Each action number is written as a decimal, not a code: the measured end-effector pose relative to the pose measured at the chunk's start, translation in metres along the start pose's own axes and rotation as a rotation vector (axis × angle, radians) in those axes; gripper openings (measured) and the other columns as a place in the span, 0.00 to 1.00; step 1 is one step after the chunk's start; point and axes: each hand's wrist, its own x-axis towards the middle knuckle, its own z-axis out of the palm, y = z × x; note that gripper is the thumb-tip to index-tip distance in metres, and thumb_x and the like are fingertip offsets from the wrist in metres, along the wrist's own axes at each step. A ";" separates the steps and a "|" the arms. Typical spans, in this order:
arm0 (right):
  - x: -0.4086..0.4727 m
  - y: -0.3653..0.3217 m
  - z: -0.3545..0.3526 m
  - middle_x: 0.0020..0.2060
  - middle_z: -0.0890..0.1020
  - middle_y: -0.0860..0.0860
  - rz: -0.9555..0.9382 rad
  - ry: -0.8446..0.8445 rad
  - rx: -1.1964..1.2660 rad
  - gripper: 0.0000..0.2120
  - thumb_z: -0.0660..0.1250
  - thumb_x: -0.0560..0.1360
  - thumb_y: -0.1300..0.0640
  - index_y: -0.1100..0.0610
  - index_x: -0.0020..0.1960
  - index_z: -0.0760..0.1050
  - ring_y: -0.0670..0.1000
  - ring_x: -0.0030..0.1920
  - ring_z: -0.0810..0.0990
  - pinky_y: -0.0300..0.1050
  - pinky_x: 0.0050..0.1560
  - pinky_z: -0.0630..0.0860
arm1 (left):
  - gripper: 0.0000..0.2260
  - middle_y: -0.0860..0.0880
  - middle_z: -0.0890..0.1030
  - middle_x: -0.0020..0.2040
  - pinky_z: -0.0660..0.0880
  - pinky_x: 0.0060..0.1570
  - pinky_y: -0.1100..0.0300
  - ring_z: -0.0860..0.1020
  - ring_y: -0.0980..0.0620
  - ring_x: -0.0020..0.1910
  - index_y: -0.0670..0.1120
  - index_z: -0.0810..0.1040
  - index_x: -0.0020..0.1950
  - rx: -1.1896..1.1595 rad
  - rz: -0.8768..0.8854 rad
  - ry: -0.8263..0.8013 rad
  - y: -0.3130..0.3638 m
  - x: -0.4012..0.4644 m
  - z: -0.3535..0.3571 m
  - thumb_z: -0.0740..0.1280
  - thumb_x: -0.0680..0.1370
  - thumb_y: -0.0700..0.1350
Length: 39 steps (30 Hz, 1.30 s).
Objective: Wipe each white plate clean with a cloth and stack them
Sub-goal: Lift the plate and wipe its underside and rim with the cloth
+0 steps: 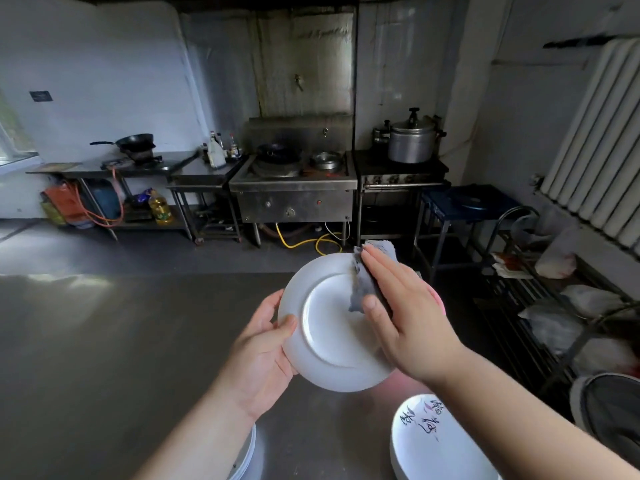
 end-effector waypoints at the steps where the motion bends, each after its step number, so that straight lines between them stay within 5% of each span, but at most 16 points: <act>1: 0.005 0.002 -0.004 0.82 0.64 0.46 -0.013 0.012 -0.003 0.31 0.54 0.85 0.38 0.53 0.83 0.61 0.46 0.80 0.64 0.44 0.79 0.61 | 0.26 0.39 0.80 0.70 0.78 0.60 0.41 0.81 0.39 0.65 0.46 0.73 0.75 -0.014 0.010 -0.004 -0.001 0.001 0.003 0.68 0.76 0.40; 6: -0.046 -0.009 0.034 0.85 0.54 0.45 0.119 0.169 0.165 0.32 0.52 0.87 0.41 0.55 0.86 0.51 0.49 0.83 0.56 0.37 0.80 0.51 | 0.27 0.43 0.78 0.73 0.82 0.56 0.42 0.79 0.41 0.69 0.50 0.73 0.76 -0.135 0.042 -0.032 -0.005 0.003 0.012 0.70 0.76 0.40; 10: -0.048 0.000 0.030 0.81 0.66 0.44 0.200 0.312 0.287 0.26 0.54 0.87 0.47 0.57 0.81 0.66 0.48 0.81 0.63 0.38 0.79 0.57 | 0.26 0.42 0.79 0.71 0.82 0.52 0.45 0.82 0.42 0.64 0.50 0.75 0.75 -0.020 -0.065 -0.094 0.004 0.006 0.008 0.70 0.76 0.41; 15: -0.005 0.016 -0.015 0.76 0.73 0.38 0.067 0.047 0.340 0.20 0.60 0.86 0.54 0.53 0.76 0.75 0.43 0.77 0.69 0.38 0.76 0.64 | 0.22 0.42 0.77 0.74 0.76 0.64 0.43 0.78 0.41 0.69 0.52 0.75 0.76 0.101 -0.141 -0.150 0.019 0.011 0.005 0.68 0.81 0.48; 24: -0.068 -0.005 0.028 0.86 0.43 0.51 0.045 -0.075 0.201 0.42 0.60 0.85 0.42 0.60 0.85 0.40 0.53 0.85 0.44 0.44 0.82 0.46 | 0.19 0.41 0.78 0.72 0.81 0.56 0.42 0.81 0.41 0.66 0.50 0.77 0.73 -0.031 -0.017 -0.028 -0.004 0.010 0.005 0.64 0.82 0.44; 30: -0.009 0.012 -0.003 0.83 0.54 0.36 0.144 -0.017 0.198 0.38 0.53 0.83 0.31 0.51 0.85 0.55 0.35 0.81 0.51 0.29 0.77 0.48 | 0.22 0.40 0.76 0.74 0.80 0.60 0.39 0.78 0.39 0.70 0.50 0.74 0.76 -0.027 -0.008 -0.070 -0.015 0.008 0.009 0.67 0.81 0.46; 35: -0.057 -0.011 0.044 0.85 0.43 0.41 0.232 0.135 0.298 0.36 0.53 0.86 0.37 0.50 0.86 0.42 0.44 0.84 0.43 0.37 0.80 0.44 | 0.22 0.41 0.76 0.75 0.80 0.59 0.40 0.77 0.39 0.72 0.51 0.73 0.76 -0.077 0.008 -0.084 -0.020 0.007 0.018 0.66 0.81 0.44; 39: -0.050 0.003 0.033 0.80 0.64 0.38 0.301 0.303 0.327 0.28 0.53 0.87 0.43 0.55 0.81 0.66 0.40 0.81 0.60 0.30 0.76 0.55 | 0.27 0.42 0.78 0.73 0.81 0.58 0.43 0.79 0.40 0.69 0.52 0.74 0.77 0.031 -0.087 -0.123 -0.006 0.005 0.015 0.68 0.77 0.41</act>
